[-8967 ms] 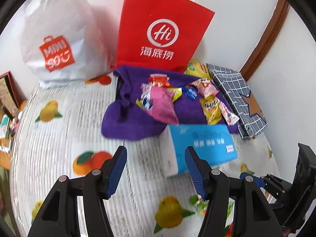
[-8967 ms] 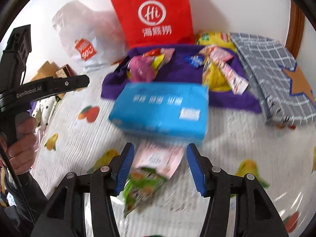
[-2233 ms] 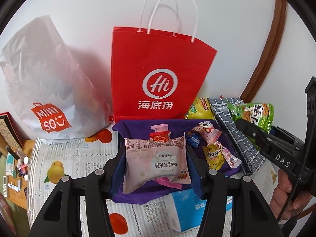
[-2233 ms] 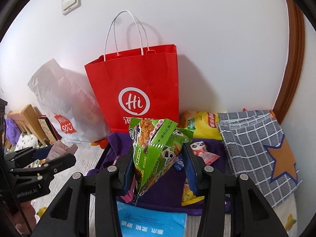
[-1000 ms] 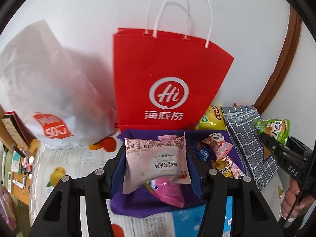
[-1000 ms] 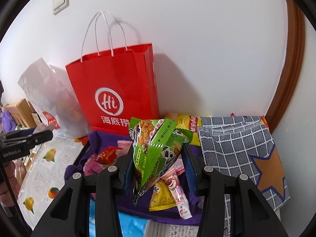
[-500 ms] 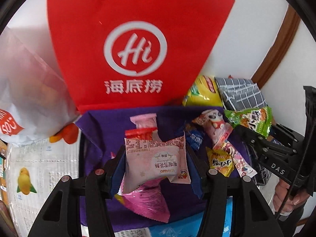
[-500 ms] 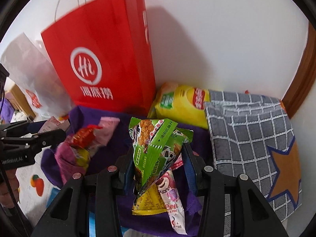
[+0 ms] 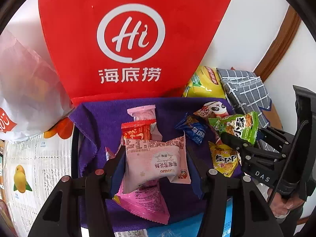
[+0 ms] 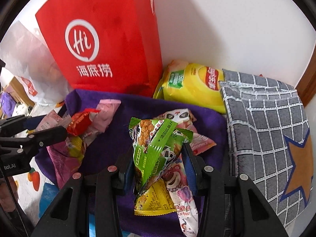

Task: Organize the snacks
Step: 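Lower both packets onto the purple towel and open both grippers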

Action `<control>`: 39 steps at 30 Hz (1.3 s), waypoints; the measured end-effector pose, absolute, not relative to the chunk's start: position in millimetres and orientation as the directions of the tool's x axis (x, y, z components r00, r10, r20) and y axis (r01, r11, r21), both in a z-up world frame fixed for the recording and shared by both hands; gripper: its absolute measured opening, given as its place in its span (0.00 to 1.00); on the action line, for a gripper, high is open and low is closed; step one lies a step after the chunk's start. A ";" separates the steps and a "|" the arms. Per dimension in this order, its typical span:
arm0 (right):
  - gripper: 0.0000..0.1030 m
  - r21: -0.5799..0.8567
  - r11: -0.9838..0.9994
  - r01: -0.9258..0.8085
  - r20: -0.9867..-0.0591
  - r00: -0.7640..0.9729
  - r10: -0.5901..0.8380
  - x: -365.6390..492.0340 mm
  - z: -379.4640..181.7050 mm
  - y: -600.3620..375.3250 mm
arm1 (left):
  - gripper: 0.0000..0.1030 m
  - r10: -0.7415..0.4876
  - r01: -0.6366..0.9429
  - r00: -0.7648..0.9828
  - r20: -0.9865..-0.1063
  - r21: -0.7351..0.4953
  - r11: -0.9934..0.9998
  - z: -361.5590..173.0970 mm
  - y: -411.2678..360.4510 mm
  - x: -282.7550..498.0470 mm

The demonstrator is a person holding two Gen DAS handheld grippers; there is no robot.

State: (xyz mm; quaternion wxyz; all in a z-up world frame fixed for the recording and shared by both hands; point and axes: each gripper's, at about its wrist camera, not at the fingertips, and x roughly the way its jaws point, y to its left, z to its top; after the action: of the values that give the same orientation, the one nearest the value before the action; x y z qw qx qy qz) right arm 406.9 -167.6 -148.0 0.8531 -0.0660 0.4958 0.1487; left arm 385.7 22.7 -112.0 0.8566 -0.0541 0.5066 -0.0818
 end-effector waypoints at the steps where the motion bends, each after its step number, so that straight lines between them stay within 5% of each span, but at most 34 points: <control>1: 0.43 0.030 0.948 -0.318 -0.871 0.457 0.181 407.6 -150.3 -166.7 | 0.53 -0.197 0.086 0.470 -0.860 -0.177 0.980 -113.3 22.2 386.3; 39: 0.51 -0.010 0.940 -0.342 -0.882 0.446 0.153 405.8 -163.9 -158.4 | 0.59 -0.181 0.077 0.430 -0.884 -0.164 0.983 -134.9 18.1 393.7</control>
State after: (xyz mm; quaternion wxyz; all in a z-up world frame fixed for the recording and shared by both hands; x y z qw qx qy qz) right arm 405.8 -158.4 -163.9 0.8452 -0.0933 0.5054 0.1464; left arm 393.7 18.1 -134.9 0.8442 -0.0495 0.5282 -0.0763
